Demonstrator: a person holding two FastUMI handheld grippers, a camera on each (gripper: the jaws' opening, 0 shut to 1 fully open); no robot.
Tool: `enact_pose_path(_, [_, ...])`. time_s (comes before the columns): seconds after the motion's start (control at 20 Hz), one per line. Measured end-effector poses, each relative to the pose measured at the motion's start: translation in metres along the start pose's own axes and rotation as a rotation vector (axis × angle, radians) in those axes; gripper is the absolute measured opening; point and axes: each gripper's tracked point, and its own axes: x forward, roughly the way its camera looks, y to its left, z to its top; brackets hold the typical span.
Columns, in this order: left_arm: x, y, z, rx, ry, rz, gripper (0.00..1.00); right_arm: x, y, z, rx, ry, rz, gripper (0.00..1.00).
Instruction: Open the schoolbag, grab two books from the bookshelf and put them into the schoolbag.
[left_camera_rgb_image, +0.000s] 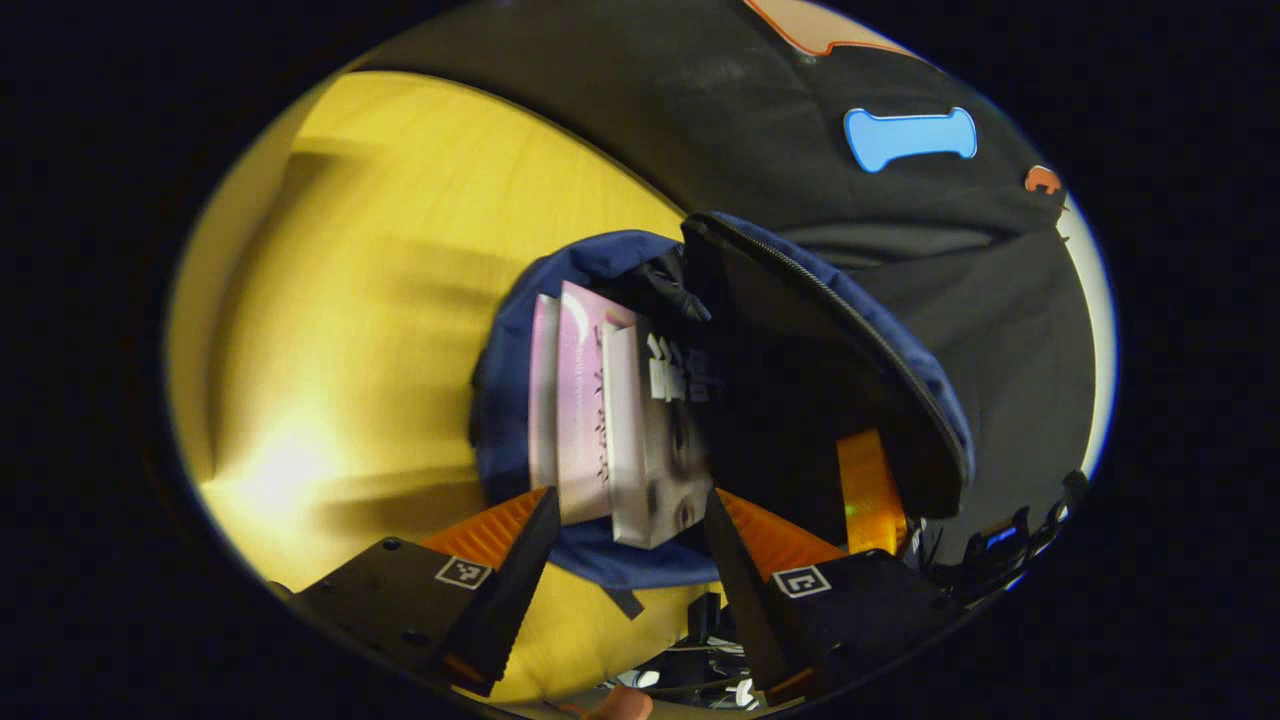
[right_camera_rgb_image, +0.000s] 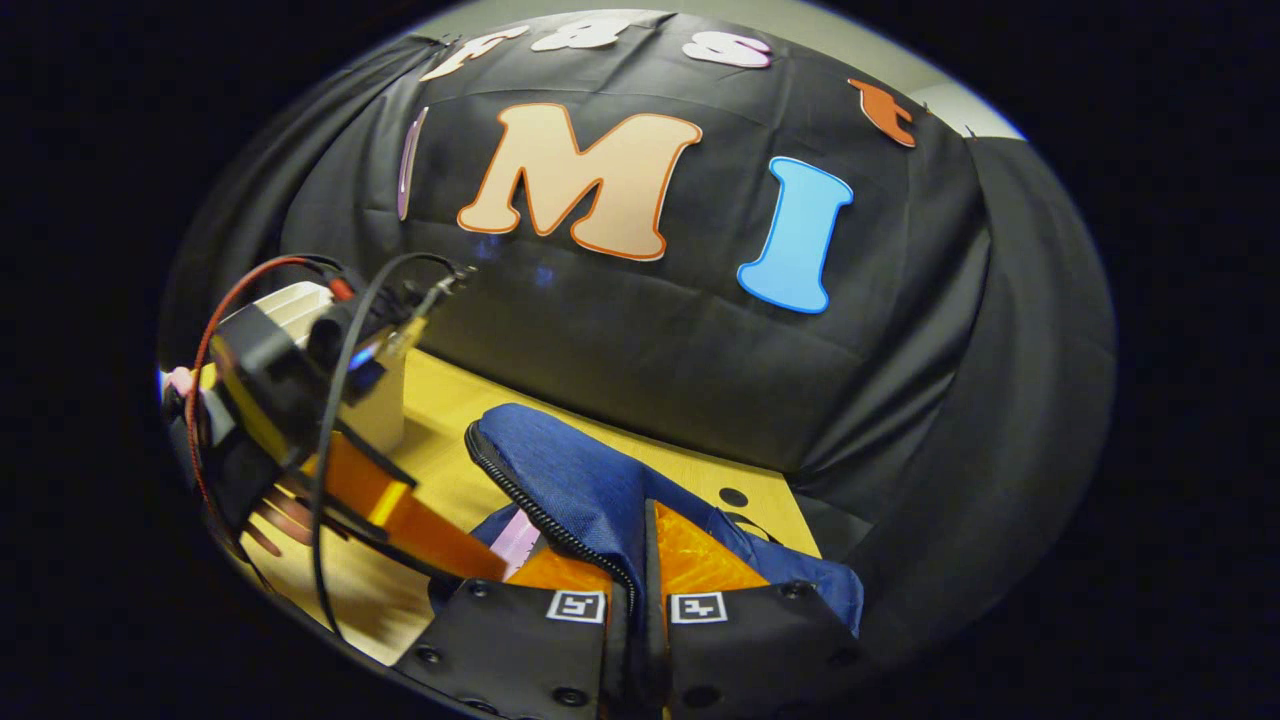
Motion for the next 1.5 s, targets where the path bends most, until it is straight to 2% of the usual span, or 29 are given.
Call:
enact_pose_path(0.05, [-0.011, 0.002, -0.004, 0.010, -0.012, 0.017, 0.86, 0.000, 0.002, -0.002, 0.010, 0.005, 0.006, 0.10])
enact_pose_path(0.2, [-0.048, 0.001, -0.012, 0.029, -0.042, 0.055, 0.87, -0.002, 0.015, -0.012, 0.039, 0.040, 0.032, 0.10])
enact_pose_path(0.25, [-0.060, 0.001, -0.014, 0.034, -0.056, 0.067, 0.87, -0.002, 0.020, -0.017, 0.045, 0.052, 0.038, 0.16])
enact_pose_path(0.4, [-0.090, 0.005, -0.015, 0.045, -0.108, 0.105, 0.87, -0.004, 0.040, -0.036, 0.069, 0.104, 0.083, 0.23])
enact_pose_path(0.55, [-0.122, 0.017, -0.013, 0.050, -0.166, 0.169, 0.87, -0.019, 0.063, -0.062, 0.116, 0.193, 0.132, 0.41])
enact_pose_path(0.6, [-0.134, 0.021, -0.012, 0.054, -0.189, 0.188, 0.87, -0.011, 0.066, -0.069, 0.134, 0.214, 0.140, 0.56])
enact_pose_path(0.75, [-0.172, 0.030, -0.004, 0.070, -0.258, 0.242, 0.87, -0.030, 0.076, -0.084, 0.187, 0.279, 0.152, 0.89])
enact_pose_path(0.85, [-0.196, 0.036, 0.008, 0.081, -0.324, 0.289, 0.87, -0.043, 0.080, -0.084, 0.216, 0.292, 0.140, 0.96])
enact_pose_path(0.9, [-0.209, 0.039, 0.015, 0.083, -0.358, 0.314, 0.87, -0.052, 0.083, -0.082, 0.233, 0.301, 0.138, 0.94])
enact_pose_path(0.95, [-0.223, 0.041, 0.020, 0.083, -0.390, 0.341, 0.87, -0.061, 0.084, -0.079, 0.251, 0.306, 0.137, 0.98])
enact_pose_path(1.15, [-0.275, 0.057, 0.043, 0.159, -0.519, 0.469, 0.87, -0.086, 0.100, -0.049, 0.339, 0.282, 0.157, 0.97])
enact_pose_path(1.4, [-0.336, 0.060, 0.075, 0.376, -0.662, 0.698, 0.86, -0.087, 0.112, 0.031, 0.340, 0.139, 0.216, 0.98])
enact_pose_path(1.5, [-0.348, 0.056, 0.079, 0.431, -0.680, 0.752, 0.86, -0.085, 0.112, 0.072, 0.340, 0.052, 0.226, 0.98])
